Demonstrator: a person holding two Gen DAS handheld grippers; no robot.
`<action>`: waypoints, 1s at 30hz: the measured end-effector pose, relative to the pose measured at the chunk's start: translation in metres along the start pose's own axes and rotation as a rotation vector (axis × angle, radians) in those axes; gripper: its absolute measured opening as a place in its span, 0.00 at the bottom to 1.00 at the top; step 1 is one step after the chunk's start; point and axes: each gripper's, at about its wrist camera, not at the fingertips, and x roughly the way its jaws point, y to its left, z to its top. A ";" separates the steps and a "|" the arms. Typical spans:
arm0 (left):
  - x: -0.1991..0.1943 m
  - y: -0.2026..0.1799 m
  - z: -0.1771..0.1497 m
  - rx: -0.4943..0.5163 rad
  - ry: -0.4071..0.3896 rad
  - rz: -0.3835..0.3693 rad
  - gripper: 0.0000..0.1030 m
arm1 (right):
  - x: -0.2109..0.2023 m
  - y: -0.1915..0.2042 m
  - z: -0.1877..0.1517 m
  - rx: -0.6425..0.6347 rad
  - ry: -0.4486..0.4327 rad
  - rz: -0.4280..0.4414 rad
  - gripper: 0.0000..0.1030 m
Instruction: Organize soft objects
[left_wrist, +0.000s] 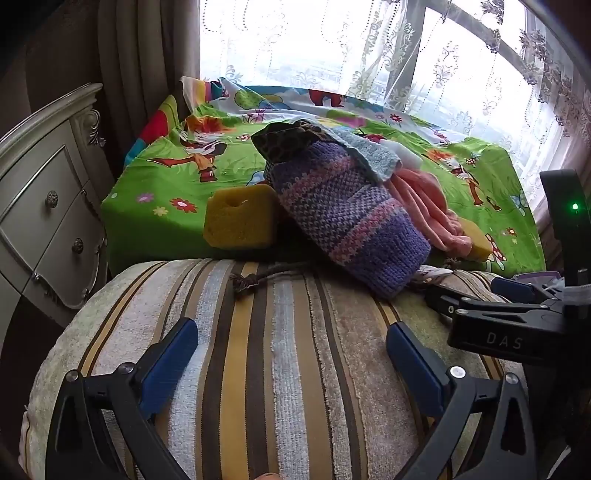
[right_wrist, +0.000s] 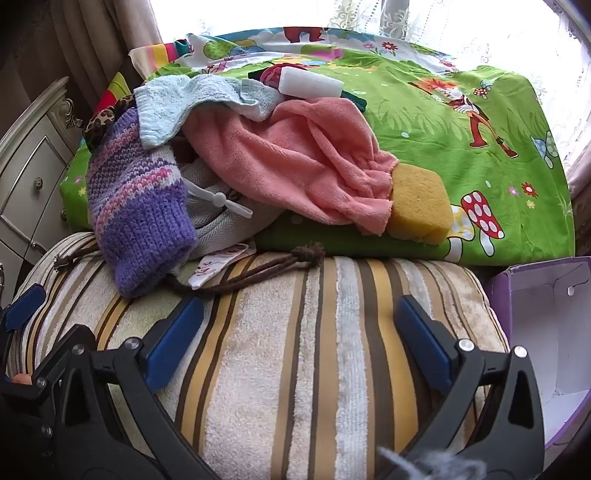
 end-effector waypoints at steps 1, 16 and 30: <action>0.000 0.000 0.000 0.001 -0.001 0.001 1.00 | 0.000 0.001 0.000 0.000 -0.001 0.000 1.00; 0.001 -0.001 0.000 0.005 -0.001 0.005 1.00 | 0.000 -0.001 -0.001 0.001 -0.003 0.001 1.00; 0.001 -0.002 -0.001 0.005 -0.002 0.007 1.00 | 0.000 -0.001 -0.001 0.000 -0.005 0.000 1.00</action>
